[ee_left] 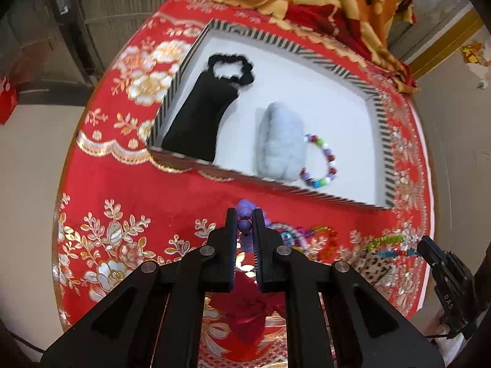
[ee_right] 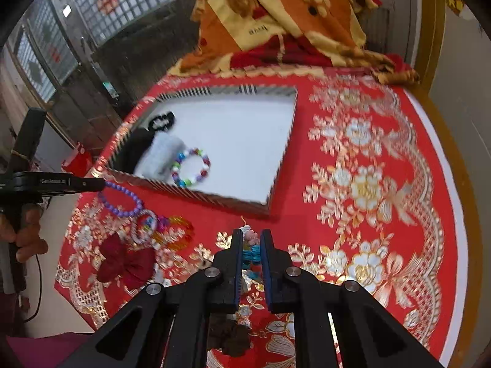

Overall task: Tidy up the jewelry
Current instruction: 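Grasp the purple bead bracelet with the left tool while the right tool grasps the green-blue bead bracelet, then carry both bracelets into the white tray and open both tools to release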

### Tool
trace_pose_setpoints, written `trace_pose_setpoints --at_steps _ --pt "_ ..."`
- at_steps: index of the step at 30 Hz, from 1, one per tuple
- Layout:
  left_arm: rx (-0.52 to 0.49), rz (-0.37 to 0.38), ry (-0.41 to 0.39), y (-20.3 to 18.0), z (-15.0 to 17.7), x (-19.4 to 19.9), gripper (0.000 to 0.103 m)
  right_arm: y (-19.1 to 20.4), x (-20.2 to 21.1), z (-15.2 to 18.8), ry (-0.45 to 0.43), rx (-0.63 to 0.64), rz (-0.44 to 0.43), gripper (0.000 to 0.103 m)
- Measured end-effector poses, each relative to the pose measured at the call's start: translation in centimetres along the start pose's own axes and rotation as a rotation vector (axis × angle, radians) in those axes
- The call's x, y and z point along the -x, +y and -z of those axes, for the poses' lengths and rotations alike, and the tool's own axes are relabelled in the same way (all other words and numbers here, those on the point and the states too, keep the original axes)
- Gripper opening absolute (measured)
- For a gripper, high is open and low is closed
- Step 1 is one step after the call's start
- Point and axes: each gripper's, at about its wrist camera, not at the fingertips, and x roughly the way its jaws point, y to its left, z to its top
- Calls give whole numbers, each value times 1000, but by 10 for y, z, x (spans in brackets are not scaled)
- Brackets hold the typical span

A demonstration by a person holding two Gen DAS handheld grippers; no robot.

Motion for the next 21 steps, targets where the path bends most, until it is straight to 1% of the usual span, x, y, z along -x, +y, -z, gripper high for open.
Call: trace_pose_setpoints --at_steps 3,10,16,21 --pt "-14 8 -27 -6 -8 13 8 5 10 -9 -24 21 3 11" --pt "-38 -8 -99 -16 -31 36 8 9 27 -30 -76 50 11 10" --pt "-54 -16 -137 -20 -50 47 8 13 29 -49 -100 57 3 11" --pt "-69 -30 -158 -22 -68 48 8 24 22 -64 -108 73 1 10"
